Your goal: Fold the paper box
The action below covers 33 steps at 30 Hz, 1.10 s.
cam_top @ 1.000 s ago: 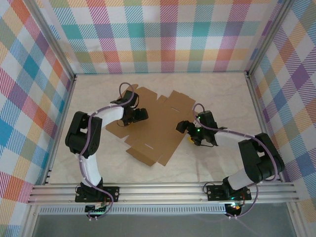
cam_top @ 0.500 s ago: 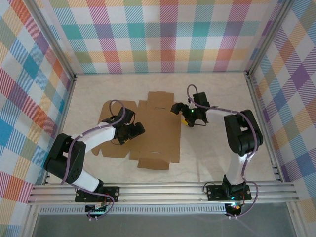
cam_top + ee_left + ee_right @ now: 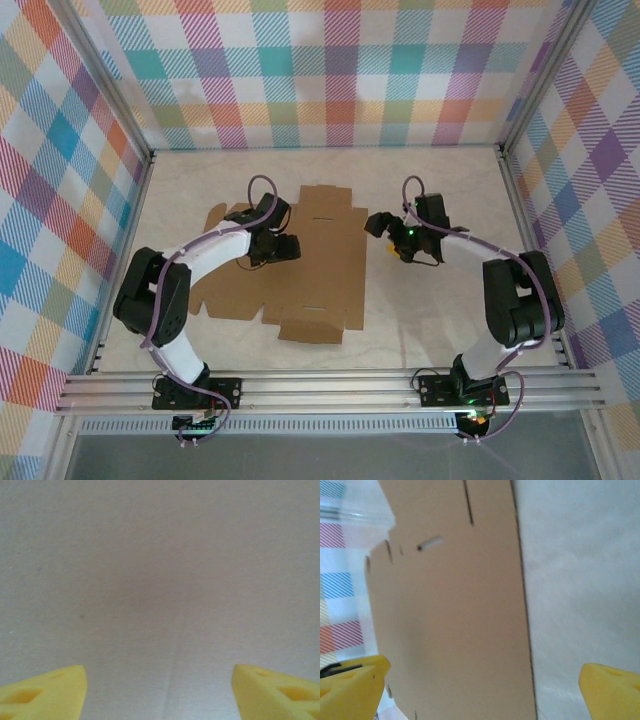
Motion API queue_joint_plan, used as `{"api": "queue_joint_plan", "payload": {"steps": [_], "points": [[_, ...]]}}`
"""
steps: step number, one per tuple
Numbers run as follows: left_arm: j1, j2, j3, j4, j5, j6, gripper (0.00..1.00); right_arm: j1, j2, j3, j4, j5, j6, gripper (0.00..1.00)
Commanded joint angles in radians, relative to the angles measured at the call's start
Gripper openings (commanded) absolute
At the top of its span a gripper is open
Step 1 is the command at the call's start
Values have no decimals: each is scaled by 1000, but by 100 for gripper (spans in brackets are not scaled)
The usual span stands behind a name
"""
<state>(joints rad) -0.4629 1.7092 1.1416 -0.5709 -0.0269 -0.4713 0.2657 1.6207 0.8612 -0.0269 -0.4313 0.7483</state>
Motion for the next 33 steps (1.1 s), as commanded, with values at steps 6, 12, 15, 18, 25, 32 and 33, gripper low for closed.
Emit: {"api": "queue_joint_plan", "payload": {"steps": [6,12,15,18,25,32,33], "points": [[69,9,-71,-15,30,26,49,116,7,-2,-100,114,40,89],[75,34,-103,21,67,7,44,163,86,46,-106,115,48,81],[76,41,-114,39,83,0,44,173,121,66,-99,98,48,79],[76,49,-125,53,102,-7,44,186,140,84,-88,66,42,78],[81,71,-142,93,144,-24,43,201,113,110,-70,-14,-13,79],[89,83,-143,102,161,-34,44,201,-11,68,1,-61,-50,79],[92,84,-141,102,164,-34,44,201,-22,62,9,-67,-52,79]]}}
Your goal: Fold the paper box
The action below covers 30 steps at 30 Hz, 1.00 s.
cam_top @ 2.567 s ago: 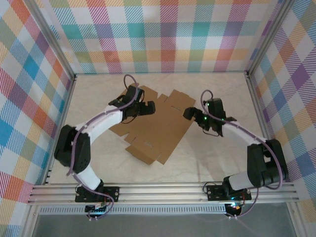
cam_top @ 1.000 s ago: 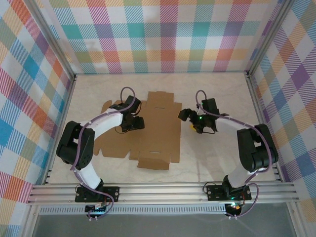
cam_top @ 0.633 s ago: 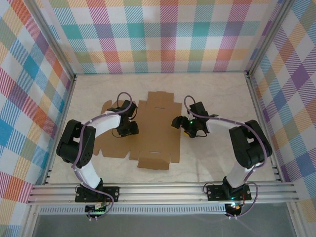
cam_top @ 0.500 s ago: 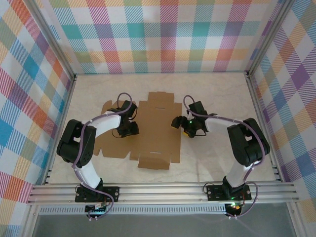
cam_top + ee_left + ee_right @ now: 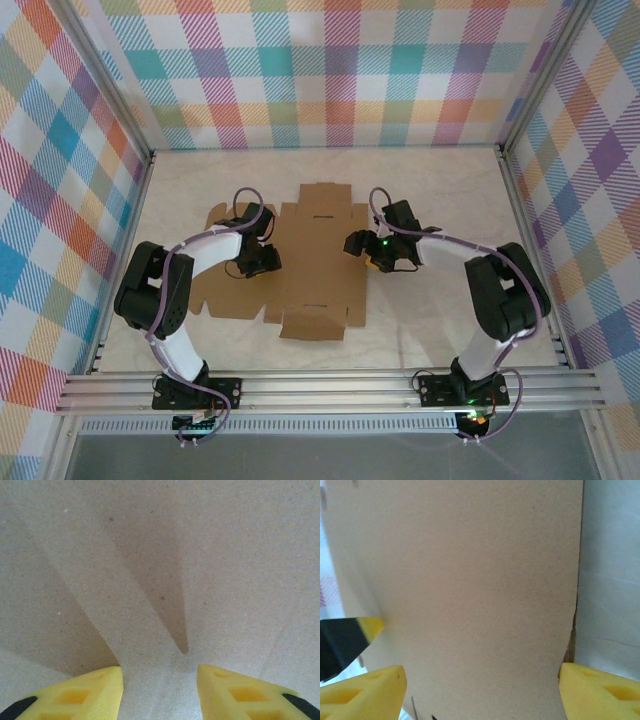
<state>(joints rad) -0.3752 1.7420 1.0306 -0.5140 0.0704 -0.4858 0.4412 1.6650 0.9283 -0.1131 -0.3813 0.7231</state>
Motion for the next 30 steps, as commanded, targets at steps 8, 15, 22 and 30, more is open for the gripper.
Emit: {"api": "queue_joint_plan", "payload": {"steps": [8,15,22,30], "points": [[10,17,-29,65,102,-19,51,25,-93,-37,108,-105,-44,79],[-3,-127,-15,58,88,17,85,22,-78,-34,80,-36,-51,81],[-175,-403,-20,39,-84,263,98,-21,-33,-39,81,-35,-31,89],[-585,-482,-64,-23,-210,797,100,-152,-95,-103,87,-61,-24,94]]}}
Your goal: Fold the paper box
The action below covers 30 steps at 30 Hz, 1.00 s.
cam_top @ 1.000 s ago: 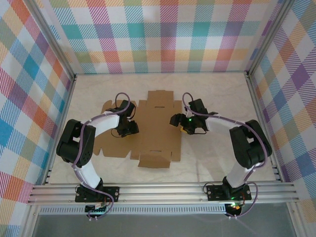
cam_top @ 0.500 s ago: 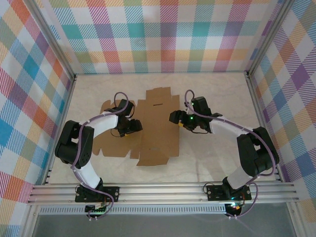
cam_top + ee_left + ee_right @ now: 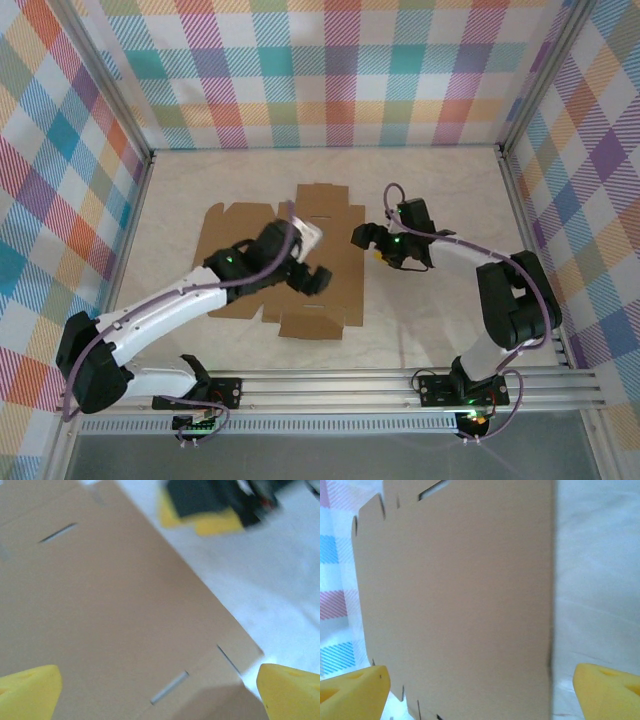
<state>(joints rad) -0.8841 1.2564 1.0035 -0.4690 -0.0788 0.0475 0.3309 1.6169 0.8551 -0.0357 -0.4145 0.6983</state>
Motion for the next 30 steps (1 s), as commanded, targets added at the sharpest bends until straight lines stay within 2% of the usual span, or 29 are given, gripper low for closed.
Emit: {"api": "queue_joint_plan", "payload": {"steps": [1,4,7,10,18,21,26,30], "points": [[-111,6,-43,-76,-62,310,100,-67,-62,-44,8,-34,-2,94],[-211,-1,-62,-100,-49,431,98,-143,-106,-73,-11,-57,-21,95],[-269,-2,-88,-126,-10,514,96,-187,-140,-83,-53,-61,-60,95],[-288,15,-105,-171,32,562,95,-203,-152,-89,-77,-68,-85,96],[-315,126,-103,-162,50,563,87,-210,-141,-117,-2,-135,-33,97],[-333,186,-123,-94,-43,566,84,-210,-138,-119,1,-136,-30,97],[-345,254,-165,48,-216,566,68,-210,-138,-123,13,-153,-18,97],[-352,284,-193,93,-257,575,60,-212,-147,-130,8,-146,-17,97]]}}
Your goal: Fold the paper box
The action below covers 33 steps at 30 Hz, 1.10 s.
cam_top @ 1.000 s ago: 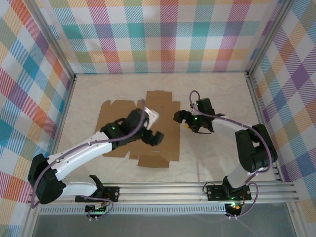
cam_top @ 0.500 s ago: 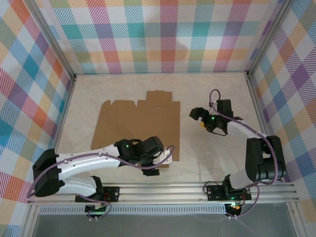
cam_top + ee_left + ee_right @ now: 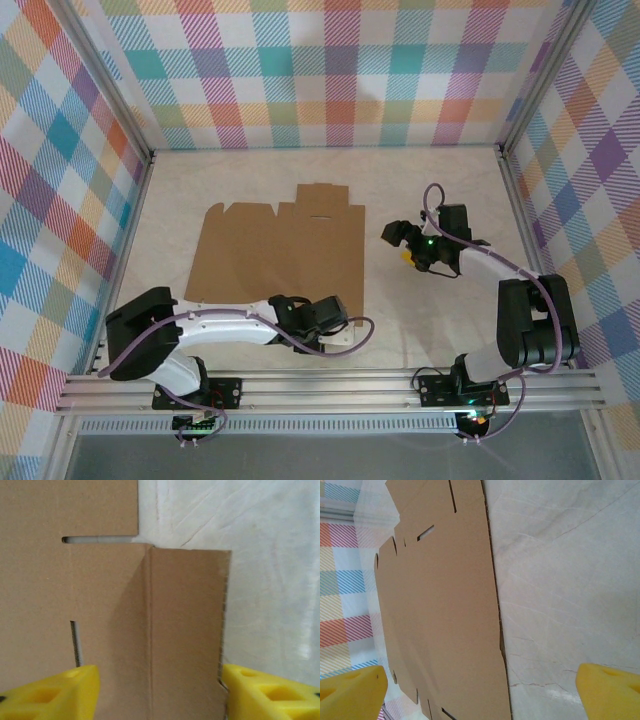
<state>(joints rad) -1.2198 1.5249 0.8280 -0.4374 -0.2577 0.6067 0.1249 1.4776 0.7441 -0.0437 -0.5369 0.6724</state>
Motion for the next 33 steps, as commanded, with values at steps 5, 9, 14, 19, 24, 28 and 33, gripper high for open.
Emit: {"api": "queue_joint_plan", "payload": {"steps": [5,9,14,19,24,28,33], "points": [[-21,26,-30,83,-124,-2,36,-5,-19,-27,17,-22,18,97],[-20,-21,-44,134,-112,-75,17,-5,-37,-37,23,-28,23,97],[-21,-74,-103,258,-114,-162,0,-6,-54,-89,100,-55,43,97],[-21,-155,-188,434,-89,-198,0,-5,-15,-126,247,-160,77,92],[-15,-189,-228,486,-64,-190,0,6,45,-107,382,-248,101,80],[-12,-208,-239,491,-46,-182,0,34,98,-56,389,-266,81,74],[-7,-226,-244,490,-20,-186,0,65,186,-8,444,-284,119,62]]}}
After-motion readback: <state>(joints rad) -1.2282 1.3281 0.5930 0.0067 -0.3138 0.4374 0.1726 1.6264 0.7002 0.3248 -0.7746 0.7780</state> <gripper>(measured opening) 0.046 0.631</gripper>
